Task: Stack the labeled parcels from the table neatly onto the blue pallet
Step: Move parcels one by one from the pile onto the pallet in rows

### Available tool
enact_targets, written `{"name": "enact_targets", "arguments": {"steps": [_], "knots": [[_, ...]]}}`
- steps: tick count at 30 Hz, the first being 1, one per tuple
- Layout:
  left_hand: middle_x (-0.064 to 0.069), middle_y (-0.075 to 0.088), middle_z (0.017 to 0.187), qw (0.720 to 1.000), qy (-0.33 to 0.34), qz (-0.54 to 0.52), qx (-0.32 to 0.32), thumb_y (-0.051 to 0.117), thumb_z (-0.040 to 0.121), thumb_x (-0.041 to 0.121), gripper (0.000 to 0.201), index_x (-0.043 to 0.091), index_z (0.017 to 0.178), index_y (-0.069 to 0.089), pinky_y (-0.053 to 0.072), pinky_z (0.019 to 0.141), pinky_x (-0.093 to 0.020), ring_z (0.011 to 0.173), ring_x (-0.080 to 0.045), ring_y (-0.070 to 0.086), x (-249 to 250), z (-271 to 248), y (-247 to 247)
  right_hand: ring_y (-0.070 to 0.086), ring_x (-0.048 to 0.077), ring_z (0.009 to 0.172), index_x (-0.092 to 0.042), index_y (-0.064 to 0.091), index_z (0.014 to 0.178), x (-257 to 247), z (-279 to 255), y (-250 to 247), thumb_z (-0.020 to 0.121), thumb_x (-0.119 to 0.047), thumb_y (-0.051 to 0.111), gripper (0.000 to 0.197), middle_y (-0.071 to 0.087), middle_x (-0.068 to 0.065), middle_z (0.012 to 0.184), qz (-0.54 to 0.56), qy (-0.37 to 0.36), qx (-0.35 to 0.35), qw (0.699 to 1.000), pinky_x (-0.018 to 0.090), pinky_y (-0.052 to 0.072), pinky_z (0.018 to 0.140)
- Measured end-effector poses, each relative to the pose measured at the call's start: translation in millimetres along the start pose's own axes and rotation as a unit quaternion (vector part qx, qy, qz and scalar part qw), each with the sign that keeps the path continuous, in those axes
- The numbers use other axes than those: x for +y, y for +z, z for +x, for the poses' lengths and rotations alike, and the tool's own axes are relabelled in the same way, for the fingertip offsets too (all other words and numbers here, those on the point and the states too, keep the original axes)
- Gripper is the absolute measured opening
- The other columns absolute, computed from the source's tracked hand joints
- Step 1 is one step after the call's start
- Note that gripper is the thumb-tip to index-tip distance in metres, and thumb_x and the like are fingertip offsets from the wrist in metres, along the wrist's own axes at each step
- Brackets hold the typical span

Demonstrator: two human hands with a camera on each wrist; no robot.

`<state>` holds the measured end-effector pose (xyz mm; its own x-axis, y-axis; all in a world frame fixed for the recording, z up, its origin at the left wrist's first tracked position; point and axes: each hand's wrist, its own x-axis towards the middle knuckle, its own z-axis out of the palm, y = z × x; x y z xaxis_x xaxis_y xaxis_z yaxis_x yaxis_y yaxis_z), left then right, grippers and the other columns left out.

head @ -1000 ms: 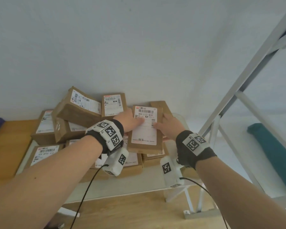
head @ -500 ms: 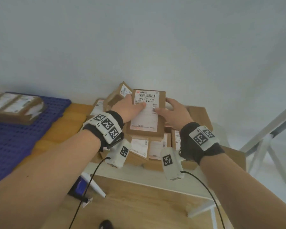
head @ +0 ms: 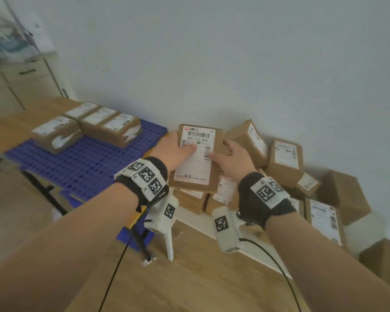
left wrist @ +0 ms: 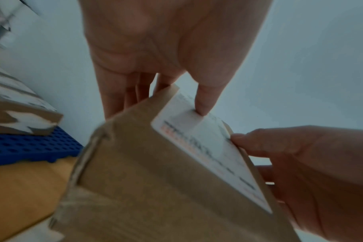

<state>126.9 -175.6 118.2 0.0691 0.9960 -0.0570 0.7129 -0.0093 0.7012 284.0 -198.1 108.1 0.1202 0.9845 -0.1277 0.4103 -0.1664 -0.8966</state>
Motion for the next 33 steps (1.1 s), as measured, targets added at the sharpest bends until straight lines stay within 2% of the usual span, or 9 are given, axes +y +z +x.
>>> {"name": "enact_targets", "arguments": {"steps": [2, 4, 8, 11, 15, 19, 26, 29, 33], "knots": [[0.000, 0.061, 0.125, 1.000, -0.004, 0.001, 0.010, 0.054, 0.091, 0.040, 0.042, 0.016, 0.126, 0.050, 0.051, 0.088, -0.034, 0.108, -0.020, 0.061, -31.9, -2.1, -30.2, 0.064, 0.015, 0.093, -0.020, 0.044, 0.137, -17.9, -1.7, 38.0, 0.086, -0.022, 0.064, 0.055, 0.063, -0.004, 0.119, -0.001, -0.001, -0.010, 1.000, 0.033, 0.055, 0.083], [0.001, 0.060, 0.127, 1.000, -0.008, -0.003, 0.012, 0.055, 0.090, 0.042, 0.044, 0.019, 0.126, 0.051, 0.050, 0.093, -0.039, 0.109, -0.020, 0.060, -65.1, -4.3, -59.9, 0.064, 0.017, 0.097, -0.019, 0.042, 0.138, -34.6, -2.1, 78.7, 0.086, -0.022, 0.064, 0.056, 0.063, 0.001, 0.123, -0.004, 0.000, -0.024, 1.000, 0.035, 0.055, 0.084], [0.002, 0.060, 0.126, 0.999, -0.022, -0.017, 0.029, 0.057, 0.090, 0.038, 0.046, 0.016, 0.130, 0.046, 0.050, 0.088, -0.032, 0.108, -0.018, 0.060, -128.4, -9.3, -118.2, 0.064, 0.022, 0.104, -0.018, 0.040, 0.139, -67.7, -2.1, 161.4, 0.084, -0.021, 0.066, 0.061, 0.062, 0.005, 0.126, 0.023, 0.012, -0.038, 0.999, 0.043, 0.054, 0.089], [0.000, 0.059, 0.125, 0.999, -0.033, 0.005, 0.040, 0.054, 0.093, 0.036, 0.044, 0.014, 0.129, 0.045, 0.046, 0.082, -0.029, 0.108, -0.020, 0.058, -169.9, -10.6, -158.0, 0.065, 0.020, 0.097, -0.015, 0.041, 0.138, -89.9, -1.7, 213.8, 0.086, -0.014, 0.063, 0.056, 0.063, 0.005, 0.124, 0.063, 0.033, -0.054, 0.996, 0.036, 0.057, 0.076], [-0.002, 0.058, 0.127, 0.998, -0.049, 0.005, 0.046, 0.053, 0.093, 0.035, 0.042, 0.014, 0.128, 0.046, 0.046, 0.093, -0.036, 0.112, -0.023, 0.056, -220.4, -8.0, -197.4, 0.065, 0.020, 0.092, -0.014, 0.042, 0.137, -112.5, 1.2, 269.8, 0.087, -0.010, 0.062, 0.054, 0.064, 0.006, 0.119, 0.103, 0.072, -0.080, 0.989, 0.029, 0.054, 0.064], [-0.002, 0.058, 0.127, 0.997, -0.058, -0.012, 0.044, 0.053, 0.093, 0.034, 0.042, 0.013, 0.129, 0.046, 0.046, 0.091, -0.033, 0.112, -0.023, 0.056, -259.4, 0.9, -224.2, 0.064, 0.014, 0.080, -0.013, 0.042, 0.137, -128.5, 15.7, 311.0, 0.089, -0.009, 0.061, 0.052, 0.065, 0.008, 0.119, 0.110, 0.092, -0.102, 0.984, 0.024, 0.049, 0.055], [-0.008, 0.057, 0.125, 0.995, -0.091, 0.031, 0.011, 0.049, 0.095, 0.037, 0.044, 0.009, 0.129, 0.047, 0.048, 0.090, -0.038, 0.108, -0.026, 0.056, -318.4, 48.7, -251.0, 0.066, 0.021, 0.088, -0.013, 0.046, 0.133, -133.9, 69.5, 376.6, 0.089, -0.012, 0.061, 0.046, 0.067, 0.009, 0.114, 0.090, 0.138, -0.135, 0.977, 0.030, 0.052, 0.062], [-0.009, 0.055, 0.128, 0.993, -0.103, 0.057, -0.005, 0.048, 0.096, 0.036, 0.043, 0.008, 0.128, 0.048, 0.045, 0.092, -0.036, 0.113, -0.026, 0.054, -339.8, 86.6, -264.7, 0.065, 0.018, 0.078, -0.013, 0.050, 0.129, -136.8, 105.5, 403.7, 0.089, -0.012, 0.060, 0.041, 0.068, 0.007, 0.108, 0.093, 0.150, -0.148, 0.973, 0.027, 0.052, 0.058], [-0.010, 0.046, 0.141, 0.988, -0.114, 0.098, -0.026, 0.046, 0.096, 0.039, 0.055, 0.006, 0.140, 0.038, 0.040, 0.103, -0.036, 0.126, -0.027, 0.047, -357.4, 142.5, -282.3, 0.066, 0.020, 0.085, -0.013, 0.052, 0.128, -148.8, 157.8, 430.2, 0.089, -0.011, 0.059, 0.039, 0.068, 0.007, 0.111, 0.092, 0.164, -0.150, 0.971, 0.026, 0.052, 0.060]]}}
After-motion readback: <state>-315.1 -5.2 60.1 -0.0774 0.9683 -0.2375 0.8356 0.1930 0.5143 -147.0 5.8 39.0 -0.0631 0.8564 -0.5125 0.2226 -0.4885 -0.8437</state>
